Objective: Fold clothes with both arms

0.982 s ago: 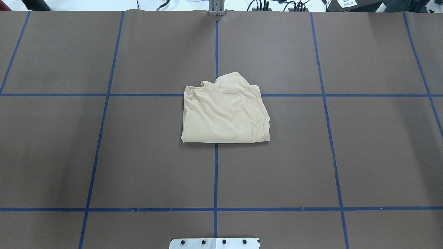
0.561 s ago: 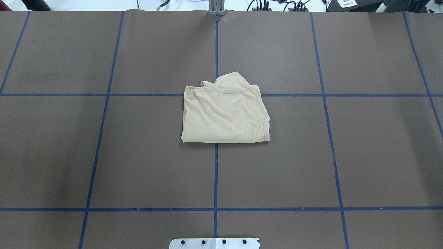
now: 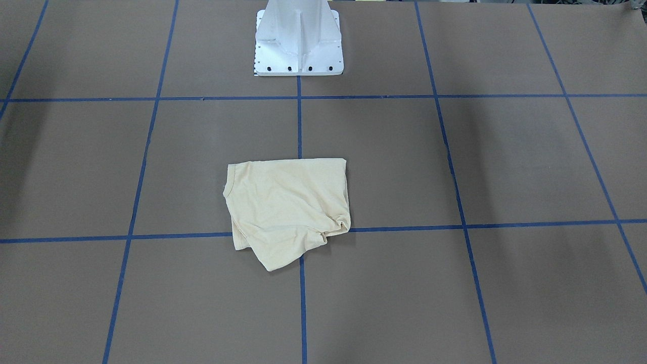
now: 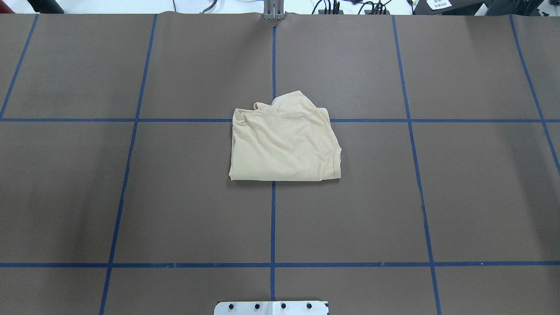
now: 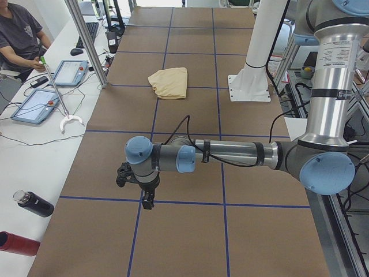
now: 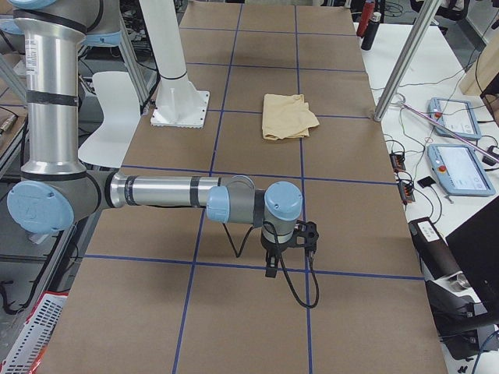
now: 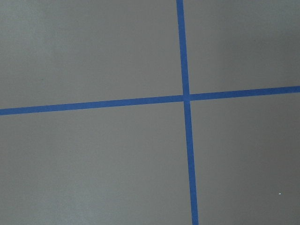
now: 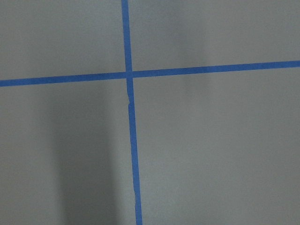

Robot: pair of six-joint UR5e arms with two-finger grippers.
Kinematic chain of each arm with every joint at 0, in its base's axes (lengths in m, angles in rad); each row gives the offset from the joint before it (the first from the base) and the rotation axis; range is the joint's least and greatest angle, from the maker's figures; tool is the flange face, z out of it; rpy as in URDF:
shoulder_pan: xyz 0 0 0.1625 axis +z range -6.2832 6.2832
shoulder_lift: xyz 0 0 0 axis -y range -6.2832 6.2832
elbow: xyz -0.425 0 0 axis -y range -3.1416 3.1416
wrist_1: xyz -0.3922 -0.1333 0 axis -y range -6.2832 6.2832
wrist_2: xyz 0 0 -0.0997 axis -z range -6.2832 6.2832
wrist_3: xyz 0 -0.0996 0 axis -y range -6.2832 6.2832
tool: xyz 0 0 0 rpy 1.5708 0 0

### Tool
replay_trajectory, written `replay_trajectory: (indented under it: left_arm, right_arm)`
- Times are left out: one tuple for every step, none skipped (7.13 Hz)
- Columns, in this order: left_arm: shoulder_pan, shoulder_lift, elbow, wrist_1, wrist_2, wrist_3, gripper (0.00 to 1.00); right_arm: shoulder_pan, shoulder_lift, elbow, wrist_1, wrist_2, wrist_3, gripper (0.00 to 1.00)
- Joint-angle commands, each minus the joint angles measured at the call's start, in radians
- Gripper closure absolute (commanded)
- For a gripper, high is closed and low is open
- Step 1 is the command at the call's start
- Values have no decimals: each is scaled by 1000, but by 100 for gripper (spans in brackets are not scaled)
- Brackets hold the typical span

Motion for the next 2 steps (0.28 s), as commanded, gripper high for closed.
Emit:
replay_trajectory:
  left_arm:
    - [0, 0, 2, 0, 0, 1, 0]
    - [0, 0, 2, -2, 0, 2, 0]
  right_arm:
    - [0, 0, -2, 0, 1, -2, 0]
    - [0, 3, -1, 0, 2, -2, 0]
